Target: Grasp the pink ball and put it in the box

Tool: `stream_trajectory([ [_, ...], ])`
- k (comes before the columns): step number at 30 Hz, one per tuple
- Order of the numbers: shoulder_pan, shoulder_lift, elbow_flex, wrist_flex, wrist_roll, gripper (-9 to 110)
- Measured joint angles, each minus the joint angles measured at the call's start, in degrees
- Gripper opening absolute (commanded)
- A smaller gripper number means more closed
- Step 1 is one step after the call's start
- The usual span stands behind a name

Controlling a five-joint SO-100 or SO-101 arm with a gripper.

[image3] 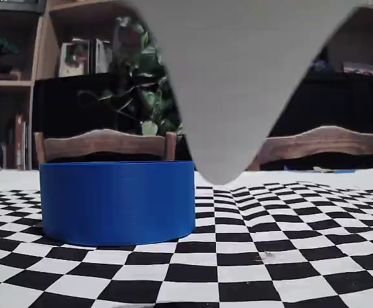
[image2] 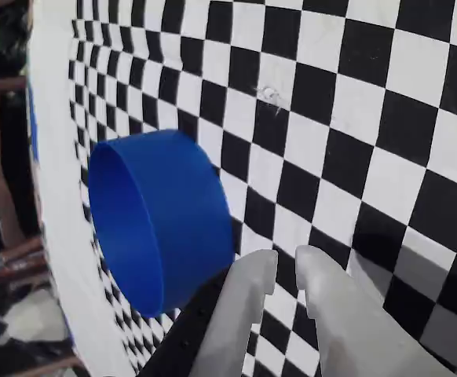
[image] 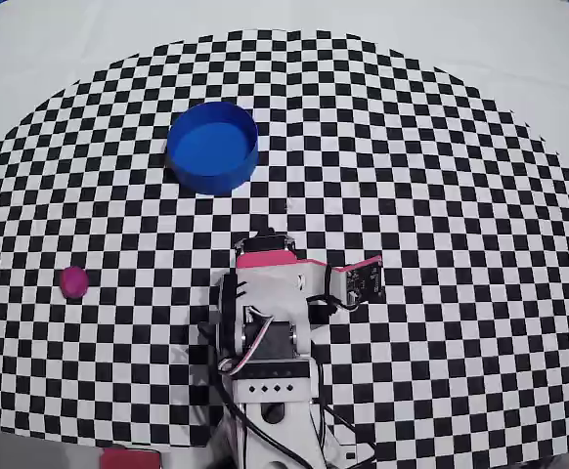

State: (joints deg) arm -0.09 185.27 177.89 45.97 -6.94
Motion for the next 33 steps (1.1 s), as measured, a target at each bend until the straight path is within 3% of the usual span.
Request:
stream_trajectory([
  [15,0.00,0.00,0.00,0.00,0.00,1],
  [27,0.79,-2.46,-1.76,-8.00,-1.05,9],
  [33,1.32,-3.60,-3.87,-15.47,-7.12,21],
])
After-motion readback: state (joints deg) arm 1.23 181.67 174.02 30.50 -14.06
